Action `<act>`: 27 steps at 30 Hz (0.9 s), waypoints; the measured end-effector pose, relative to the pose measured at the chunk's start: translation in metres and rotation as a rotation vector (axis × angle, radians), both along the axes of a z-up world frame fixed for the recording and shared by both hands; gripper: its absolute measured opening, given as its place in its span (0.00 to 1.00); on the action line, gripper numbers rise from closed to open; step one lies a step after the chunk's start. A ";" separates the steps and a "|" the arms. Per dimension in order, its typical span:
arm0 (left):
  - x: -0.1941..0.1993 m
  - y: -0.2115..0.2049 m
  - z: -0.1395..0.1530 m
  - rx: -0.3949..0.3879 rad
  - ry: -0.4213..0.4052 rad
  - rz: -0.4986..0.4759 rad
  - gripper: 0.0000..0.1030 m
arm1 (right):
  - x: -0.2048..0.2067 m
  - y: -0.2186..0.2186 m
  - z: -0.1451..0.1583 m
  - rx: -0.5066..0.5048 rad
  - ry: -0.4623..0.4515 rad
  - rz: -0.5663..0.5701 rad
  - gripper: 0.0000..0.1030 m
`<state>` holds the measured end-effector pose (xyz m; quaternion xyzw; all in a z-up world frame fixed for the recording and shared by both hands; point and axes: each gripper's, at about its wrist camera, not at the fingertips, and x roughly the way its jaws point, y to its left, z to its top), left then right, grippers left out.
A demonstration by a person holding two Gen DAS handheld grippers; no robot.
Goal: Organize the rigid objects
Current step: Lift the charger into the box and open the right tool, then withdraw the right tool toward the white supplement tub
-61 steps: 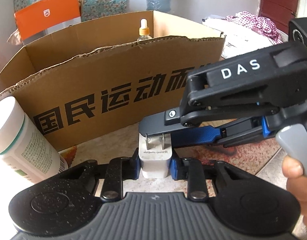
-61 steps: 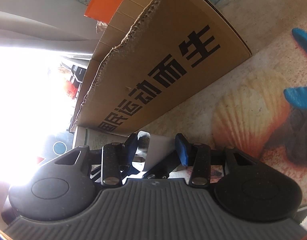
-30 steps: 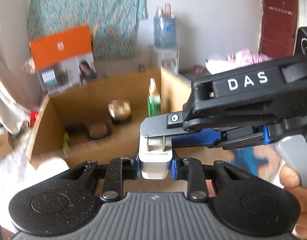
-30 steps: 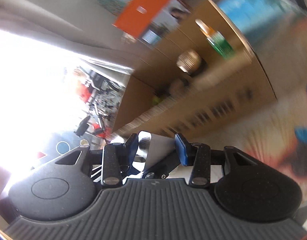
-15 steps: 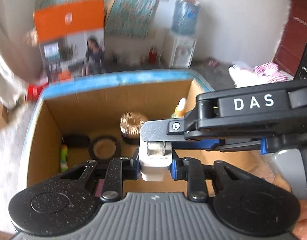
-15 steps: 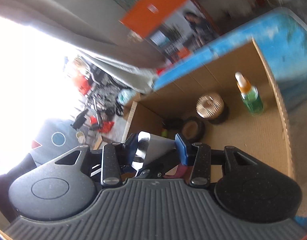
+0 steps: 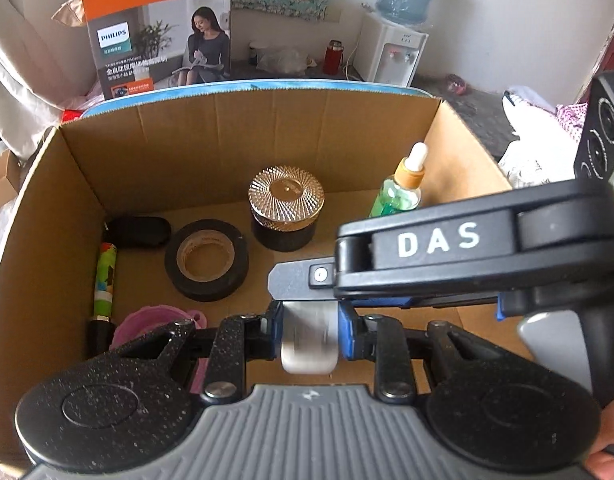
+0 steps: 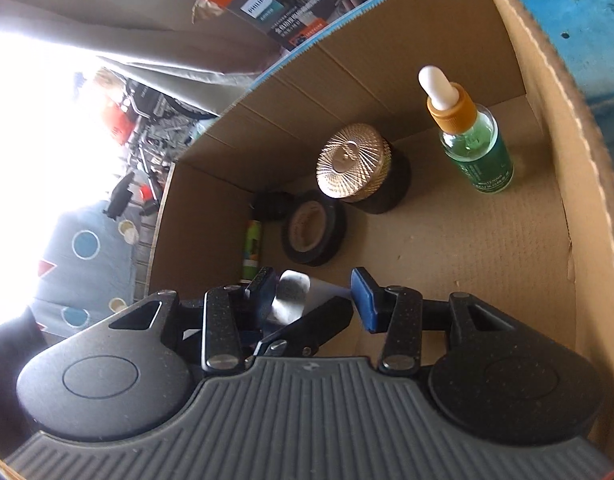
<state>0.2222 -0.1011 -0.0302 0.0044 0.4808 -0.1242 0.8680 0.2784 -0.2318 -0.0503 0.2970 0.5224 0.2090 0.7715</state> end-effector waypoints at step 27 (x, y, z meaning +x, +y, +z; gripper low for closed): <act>-0.121 0.004 0.080 -0.021 -0.338 -0.120 0.97 | -0.163 -0.055 0.107 0.007 -0.556 -0.252 0.80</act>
